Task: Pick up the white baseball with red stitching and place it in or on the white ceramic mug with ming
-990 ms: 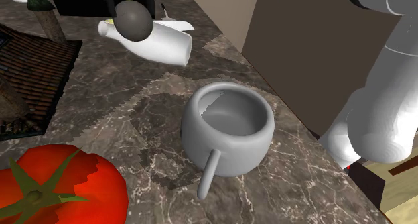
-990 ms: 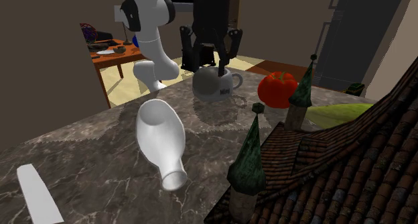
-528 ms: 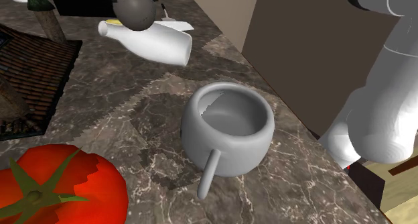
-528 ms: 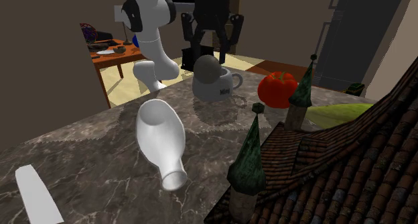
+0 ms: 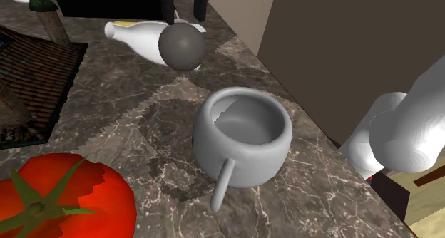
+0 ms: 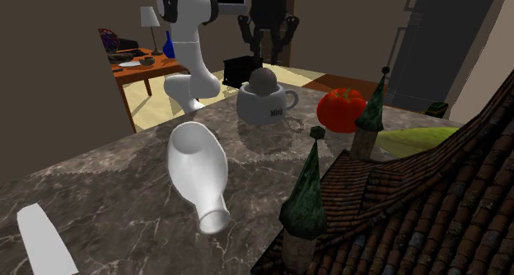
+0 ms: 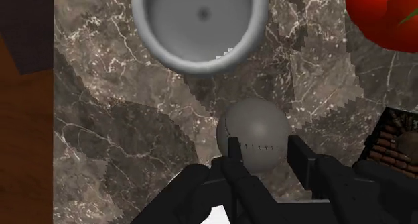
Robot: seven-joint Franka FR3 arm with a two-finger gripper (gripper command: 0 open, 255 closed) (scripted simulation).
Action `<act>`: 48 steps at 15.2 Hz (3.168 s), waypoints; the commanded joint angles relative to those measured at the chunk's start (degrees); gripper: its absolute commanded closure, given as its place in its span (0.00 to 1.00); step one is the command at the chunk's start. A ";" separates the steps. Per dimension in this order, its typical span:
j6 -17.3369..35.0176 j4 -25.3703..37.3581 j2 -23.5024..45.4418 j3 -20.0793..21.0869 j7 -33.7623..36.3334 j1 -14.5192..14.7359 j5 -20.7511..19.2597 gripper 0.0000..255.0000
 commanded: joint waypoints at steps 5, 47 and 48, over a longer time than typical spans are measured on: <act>0.28 -10.05 -12.25 -0.92 1.13 1.51 7.56 1.00; 30.82 -32.93 -7.49 -7.31 -25.45 1.81 10.83 1.00; 30.05 -32.21 -7.54 -7.36 -25.43 1.79 10.82 1.00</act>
